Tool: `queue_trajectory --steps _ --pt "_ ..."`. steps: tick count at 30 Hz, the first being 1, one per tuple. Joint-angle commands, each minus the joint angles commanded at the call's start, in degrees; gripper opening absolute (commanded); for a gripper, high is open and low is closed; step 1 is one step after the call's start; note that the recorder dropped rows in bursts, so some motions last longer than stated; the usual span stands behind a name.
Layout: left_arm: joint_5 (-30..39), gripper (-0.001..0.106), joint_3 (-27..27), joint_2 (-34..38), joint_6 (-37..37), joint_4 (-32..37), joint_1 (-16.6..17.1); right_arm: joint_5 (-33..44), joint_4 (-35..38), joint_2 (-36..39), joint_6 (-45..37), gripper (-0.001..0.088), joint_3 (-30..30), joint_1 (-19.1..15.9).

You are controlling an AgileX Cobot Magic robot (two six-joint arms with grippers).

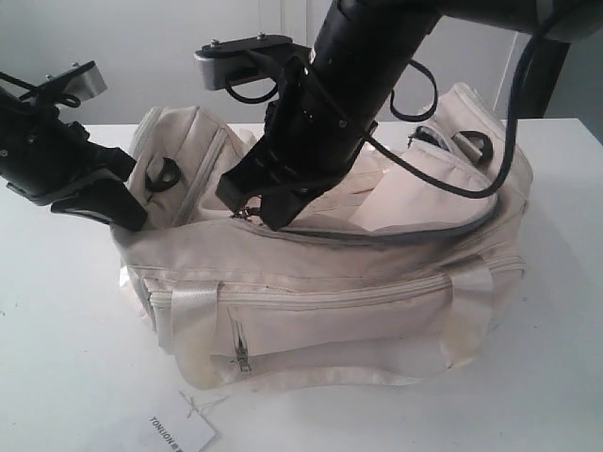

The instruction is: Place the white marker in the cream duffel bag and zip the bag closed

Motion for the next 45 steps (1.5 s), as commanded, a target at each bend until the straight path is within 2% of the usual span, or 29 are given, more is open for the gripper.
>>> queue_trajectory --steps 5,9,21,37,45 --pt "0.1 0.0 0.0 0.0 0.0 0.0 0.0 0.0 -1.7 -1.0 0.7 0.0 0.0 0.0" --pt "0.1 0.0 0.0 0.0 0.0 0.0 0.0 0.0 -7.1 -1.1 5.1 0.0 0.0 -0.2" --pt "0.1 0.0 0.0 0.0 0.0 0.0 0.0 0.0 -7.0 -2.2 5.1 0.0 0.2 -4.7" --pt "0.1 0.0 0.0 0.0 0.0 0.0 0.0 0.0 -7.2 -9.6 5.0 0.0 11.3 -11.5" --pt "-0.5 0.0 0.0 0.0 0.0 0.0 0.0 -4.2 -7.2 -12.3 4.7 0.0 14.6 -15.5"
